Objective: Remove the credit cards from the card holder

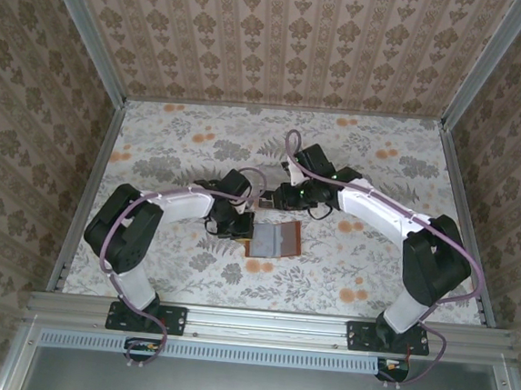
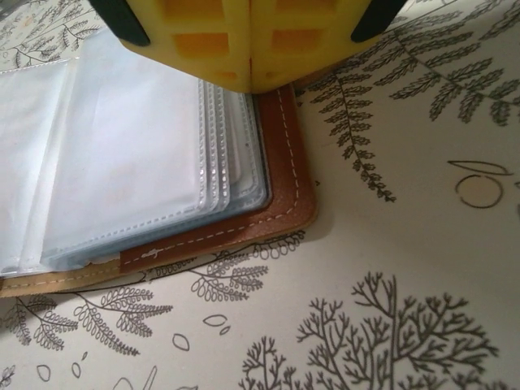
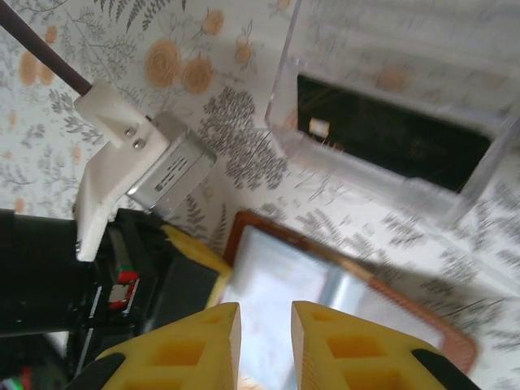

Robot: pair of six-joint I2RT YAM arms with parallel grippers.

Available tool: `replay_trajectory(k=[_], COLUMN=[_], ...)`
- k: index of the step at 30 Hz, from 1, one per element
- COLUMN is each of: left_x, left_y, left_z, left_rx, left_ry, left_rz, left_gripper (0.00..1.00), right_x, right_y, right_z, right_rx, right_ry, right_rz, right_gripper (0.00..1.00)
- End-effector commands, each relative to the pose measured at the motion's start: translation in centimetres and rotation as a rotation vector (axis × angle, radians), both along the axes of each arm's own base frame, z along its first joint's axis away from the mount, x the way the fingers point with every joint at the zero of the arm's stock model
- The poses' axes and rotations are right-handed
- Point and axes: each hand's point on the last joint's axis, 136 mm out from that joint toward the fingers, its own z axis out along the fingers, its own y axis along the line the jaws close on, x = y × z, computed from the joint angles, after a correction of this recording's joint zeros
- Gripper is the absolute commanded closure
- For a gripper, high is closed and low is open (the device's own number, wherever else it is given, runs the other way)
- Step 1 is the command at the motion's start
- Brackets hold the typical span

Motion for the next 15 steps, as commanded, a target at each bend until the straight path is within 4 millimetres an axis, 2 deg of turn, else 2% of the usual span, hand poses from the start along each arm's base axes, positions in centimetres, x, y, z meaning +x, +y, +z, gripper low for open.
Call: replay_trajectory(k=[1, 7, 15], left_x=[-1.5, -2.1, -2.3], left_y=[0.6, 0.9, 0.9], left_z=[-1.4, -2.0, -1.3], left_rx=[0.018, 0.007, -0.08], left_ry=[0.043, 0.055, 0.055], left_rz=[0.003, 0.008, 0.061], left_gripper=[0.92, 0.93, 0.93], right_x=[-2.2, -4.4, -6.4], right_y=[1.7, 3.1, 4.5], right_z=[-0.5, -3.5, -6.0], right_rx=[0.103, 0.118, 0.073], right_ry=[0.146, 0.285, 0.359], right_rz=[-0.044, -0.064, -0.062], right_gripper=[0.76, 0.78, 0.81])
